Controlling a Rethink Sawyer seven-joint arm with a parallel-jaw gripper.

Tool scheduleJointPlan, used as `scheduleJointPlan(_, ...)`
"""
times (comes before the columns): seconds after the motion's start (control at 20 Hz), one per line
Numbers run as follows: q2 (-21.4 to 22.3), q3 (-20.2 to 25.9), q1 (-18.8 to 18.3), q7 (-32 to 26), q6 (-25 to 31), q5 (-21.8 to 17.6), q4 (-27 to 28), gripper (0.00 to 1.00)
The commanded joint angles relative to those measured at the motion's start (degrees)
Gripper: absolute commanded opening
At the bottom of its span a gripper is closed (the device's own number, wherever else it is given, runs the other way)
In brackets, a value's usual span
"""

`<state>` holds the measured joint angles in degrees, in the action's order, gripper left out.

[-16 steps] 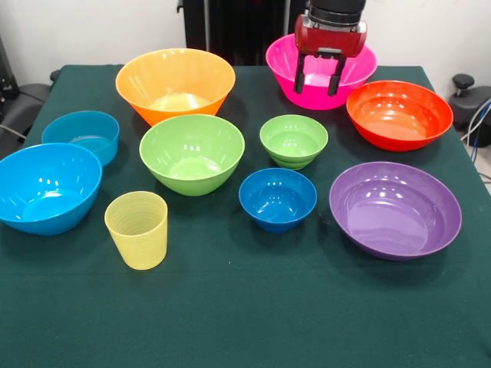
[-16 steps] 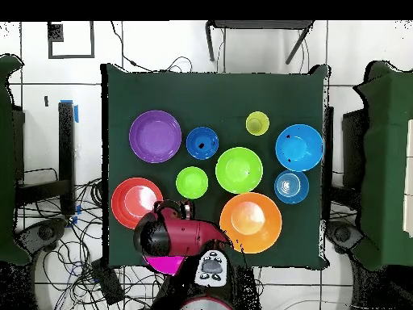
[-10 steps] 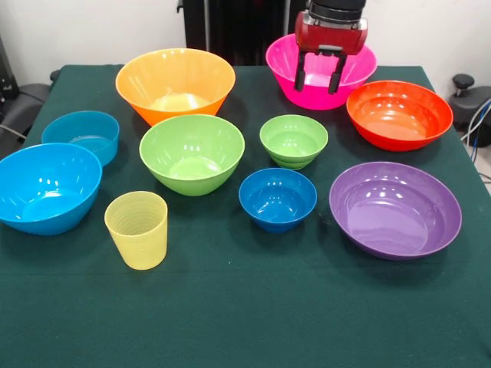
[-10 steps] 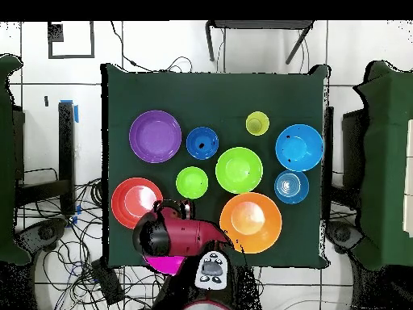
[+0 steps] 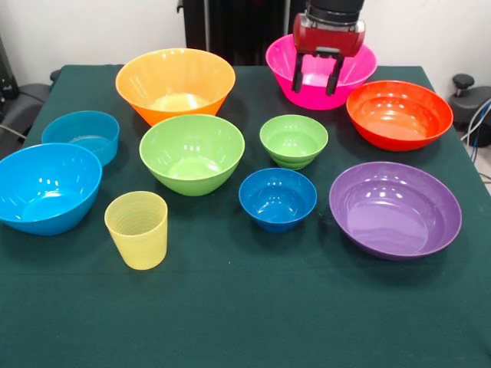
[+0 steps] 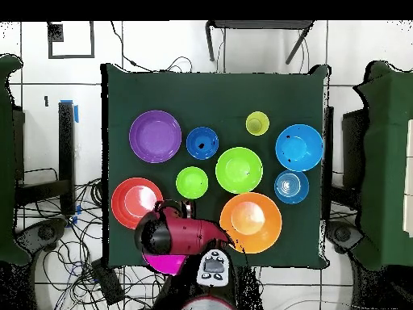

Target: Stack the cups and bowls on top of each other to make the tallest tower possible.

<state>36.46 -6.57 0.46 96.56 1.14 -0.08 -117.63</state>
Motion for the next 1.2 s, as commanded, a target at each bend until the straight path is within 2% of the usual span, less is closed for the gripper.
scheduleJointPlan(0.05, -10.50, 5.20, -0.36, 7.77, -5.16, -0.44, 8.50, 1.00)
scheduleJointPlan(0.2, -15.05, 5.30, 0.09, 8.20, -8.40, -0.05, 11.74, 1.00)
scheduleJointPlan(0.4, -16.18, 5.21, 0.61, 8.35, -8.46, 0.30, 12.98, 1.00)
scheduleJointPlan(0.6, -15.68, 5.89, 0.22, 7.85, -7.03, 0.02, 12.99, 1.00)
scheduleJointPlan(0.85, -14.62, 8.76, -2.34, 6.47, -4.30, -1.34, 12.74, 1.00)
scheduleJointPlan(1.2, -11.96, 8.87, -2.45, 5.94, -1.31, -1.17, 11.30, 1.00)
